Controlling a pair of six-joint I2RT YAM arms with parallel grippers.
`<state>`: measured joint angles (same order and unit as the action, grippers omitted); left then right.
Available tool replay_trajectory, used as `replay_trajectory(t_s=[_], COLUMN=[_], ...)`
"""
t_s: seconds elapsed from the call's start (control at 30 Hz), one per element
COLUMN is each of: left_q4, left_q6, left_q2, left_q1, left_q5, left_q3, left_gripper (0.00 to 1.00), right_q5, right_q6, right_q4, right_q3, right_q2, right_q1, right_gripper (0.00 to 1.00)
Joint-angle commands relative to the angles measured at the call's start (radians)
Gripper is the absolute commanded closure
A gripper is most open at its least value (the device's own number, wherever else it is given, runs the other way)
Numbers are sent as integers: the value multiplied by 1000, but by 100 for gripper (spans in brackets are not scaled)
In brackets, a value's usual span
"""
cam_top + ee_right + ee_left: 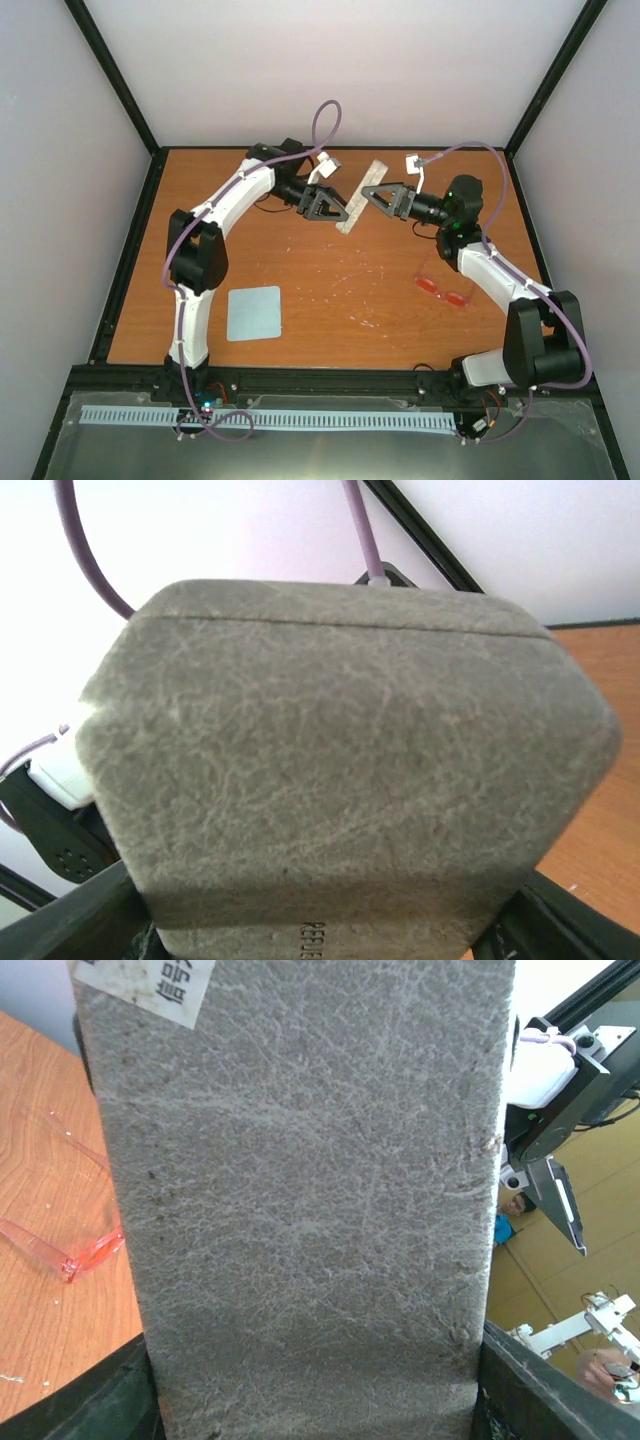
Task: Organize the sunglasses
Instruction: Open the sunglasses case.
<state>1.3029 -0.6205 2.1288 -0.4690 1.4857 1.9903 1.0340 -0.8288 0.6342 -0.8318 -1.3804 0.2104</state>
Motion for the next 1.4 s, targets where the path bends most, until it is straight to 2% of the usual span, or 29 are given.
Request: replay_trajectory(t_s=[0.0,0.07,0.1,0.13,0.2,0.23,0.37,0.63,0.8,1.1,1.37], left_q4=[9,9,5,-5,-3,-12,-88,-169,-187,-192,-209], left_q6=[-39,-37,-28,-14,-10,-2,48,112,94,52,38], left_q2=[-42,-41,-40,-41,-40,-44,-70,-59,-56,-52,-47], left_q1=[-23,-25,-24,-25,-25,-25,-25,-25,-16,43,70], left_q5=[36,31,14,-17,-87,-126,-230,-290,-355,-392,-439], left_q3=[18,20,22,25,45,51,49,56,38,-39,-43], left_gripper=[73,71,61,43,6,1,0,0,1,0,1], right_q5=[22,23,24,24,18,12,-5,28,83,144,153], right_q6=[-16,-18,-15,-7,31,65,105,96,107,227,269], right_q4=[55,52,50,38,-23,-61,-136,-156,-202,-428,-519], right_q3=[-39,-38,-36,-35,-38,-41,-40,-56,-62,-112,-122], right_q2=[-24,-25,-23,-17,0,12,39,42,59,104,129], right_q1=[15,18,18,17,18,18,18,17,17,15,14], right_gripper=[36,62,71,77,80,81,82,83,88,90,90])
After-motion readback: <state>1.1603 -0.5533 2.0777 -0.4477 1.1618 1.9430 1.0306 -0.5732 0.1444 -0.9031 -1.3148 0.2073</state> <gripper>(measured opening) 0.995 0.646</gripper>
